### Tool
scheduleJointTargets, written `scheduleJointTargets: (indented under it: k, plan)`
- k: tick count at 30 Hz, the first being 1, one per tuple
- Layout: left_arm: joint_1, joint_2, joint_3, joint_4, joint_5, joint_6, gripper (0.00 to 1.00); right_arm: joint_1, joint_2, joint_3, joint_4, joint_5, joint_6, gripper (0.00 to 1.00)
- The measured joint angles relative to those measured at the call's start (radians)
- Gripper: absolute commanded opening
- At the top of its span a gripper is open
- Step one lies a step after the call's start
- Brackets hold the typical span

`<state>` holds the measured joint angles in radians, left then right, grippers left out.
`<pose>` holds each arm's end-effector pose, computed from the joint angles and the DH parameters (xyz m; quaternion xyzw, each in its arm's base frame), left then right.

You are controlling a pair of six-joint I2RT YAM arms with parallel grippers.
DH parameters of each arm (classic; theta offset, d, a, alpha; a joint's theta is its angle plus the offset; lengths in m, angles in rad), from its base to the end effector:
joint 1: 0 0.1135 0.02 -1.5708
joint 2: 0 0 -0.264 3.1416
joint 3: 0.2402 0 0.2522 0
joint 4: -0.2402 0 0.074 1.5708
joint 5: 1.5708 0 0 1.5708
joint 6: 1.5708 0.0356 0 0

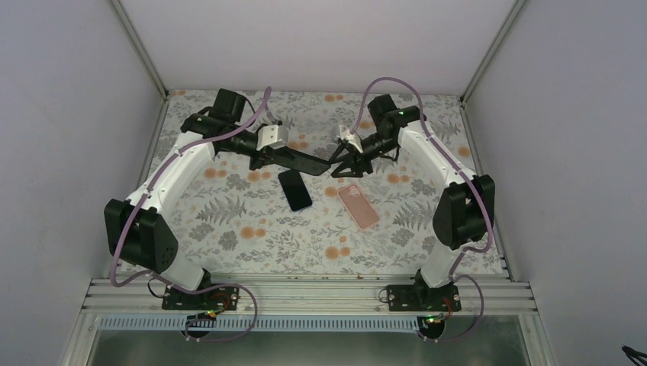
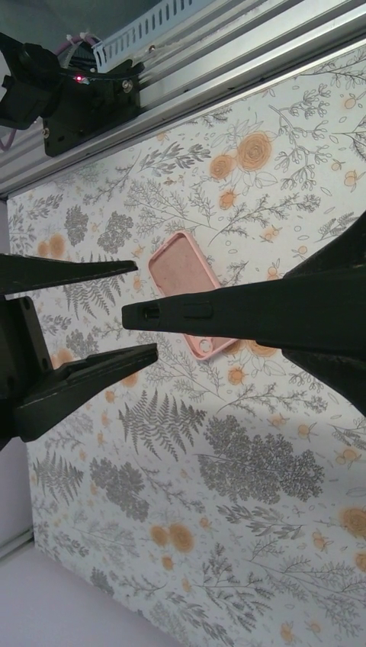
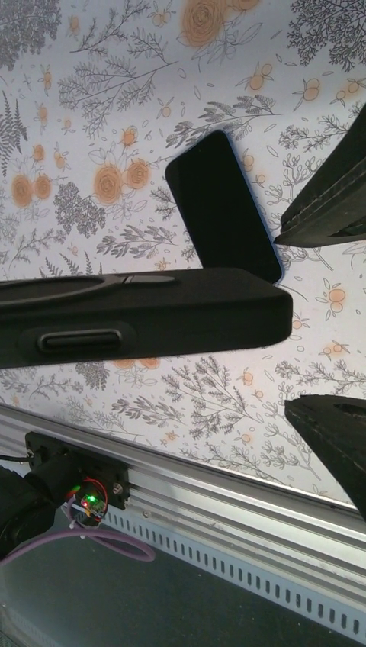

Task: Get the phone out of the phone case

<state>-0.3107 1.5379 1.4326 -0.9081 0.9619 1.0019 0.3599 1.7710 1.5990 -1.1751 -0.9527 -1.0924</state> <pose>0.2873 -0.1229 0.3312 0.6209 0.5976 -0.3359 0.3801 0.3128 0.1487 0.2971 -0.6247 0.6264 0.3899 0.2558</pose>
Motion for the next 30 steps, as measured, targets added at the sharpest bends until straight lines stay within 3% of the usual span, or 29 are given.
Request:
scheduleJointTargets:
  k: [18, 30]
  plan:
    - [-0.031, 0.031, 0.049, -0.093, 0.018, 0.047, 0.02, 0.006, 0.0, -0.011, 0.057, -0.003, 0.047, 0.54]
    - [-0.055, 0.057, 0.135, -0.195, -0.018, 0.166, 0.02, -0.008, 0.062, 0.095, -0.077, 0.004, 0.015, 0.52]
